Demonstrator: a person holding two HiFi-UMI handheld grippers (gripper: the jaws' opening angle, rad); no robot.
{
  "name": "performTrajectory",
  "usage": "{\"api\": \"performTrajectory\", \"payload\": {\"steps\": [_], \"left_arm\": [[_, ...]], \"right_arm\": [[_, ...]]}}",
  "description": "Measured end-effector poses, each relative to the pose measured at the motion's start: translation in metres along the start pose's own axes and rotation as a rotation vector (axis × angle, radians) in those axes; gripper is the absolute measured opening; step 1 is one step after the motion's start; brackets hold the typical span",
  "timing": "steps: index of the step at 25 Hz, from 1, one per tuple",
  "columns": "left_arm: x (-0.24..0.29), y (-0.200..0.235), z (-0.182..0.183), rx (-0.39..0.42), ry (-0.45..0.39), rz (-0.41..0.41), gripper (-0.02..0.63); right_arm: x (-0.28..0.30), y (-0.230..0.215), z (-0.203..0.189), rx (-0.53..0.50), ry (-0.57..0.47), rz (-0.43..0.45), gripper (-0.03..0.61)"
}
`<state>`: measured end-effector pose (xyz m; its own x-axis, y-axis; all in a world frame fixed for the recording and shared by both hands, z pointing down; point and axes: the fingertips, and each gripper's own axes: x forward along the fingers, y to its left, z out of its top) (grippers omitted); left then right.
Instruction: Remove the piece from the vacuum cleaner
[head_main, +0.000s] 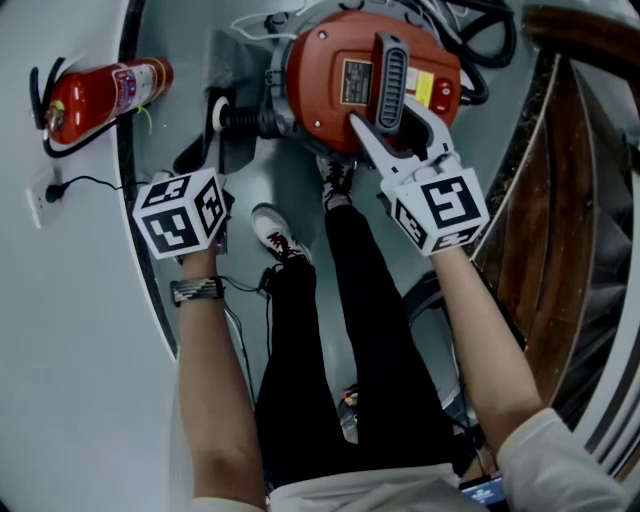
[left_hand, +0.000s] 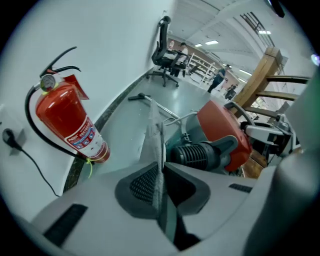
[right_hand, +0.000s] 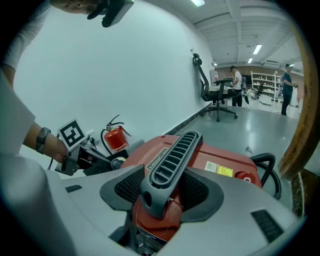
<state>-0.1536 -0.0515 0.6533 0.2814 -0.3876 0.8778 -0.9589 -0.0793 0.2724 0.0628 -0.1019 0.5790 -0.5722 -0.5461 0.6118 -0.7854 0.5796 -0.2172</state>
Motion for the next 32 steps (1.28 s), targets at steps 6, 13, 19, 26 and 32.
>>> {"api": "performTrajectory", "payload": {"steps": [6, 13, 19, 26, 32], "left_arm": [[-0.007, 0.016, 0.013, 0.04, -0.017, 0.008, 0.028], [-0.013, 0.016, 0.009, 0.055, -0.009, 0.012, 0.028], [-0.037, 0.011, 0.001, 0.057, 0.024, 0.024, 0.028], [-0.064, 0.003, 0.011, 0.091, -0.003, 0.014, 0.028], [-0.074, -0.006, 0.016, 0.105, -0.035, -0.008, 0.028]], "right_arm": [[0.0, 0.0, 0.001, -0.008, -0.008, -0.003, 0.215], [0.001, 0.0, 0.0, 0.004, -0.006, 0.001, 0.215], [-0.001, -0.001, -0.002, 0.009, 0.037, 0.046, 0.215], [-0.001, 0.0, -0.002, 0.049, 0.054, 0.029, 0.215], [-0.01, -0.002, -0.007, 0.045, 0.059, 0.0, 0.215]]}}
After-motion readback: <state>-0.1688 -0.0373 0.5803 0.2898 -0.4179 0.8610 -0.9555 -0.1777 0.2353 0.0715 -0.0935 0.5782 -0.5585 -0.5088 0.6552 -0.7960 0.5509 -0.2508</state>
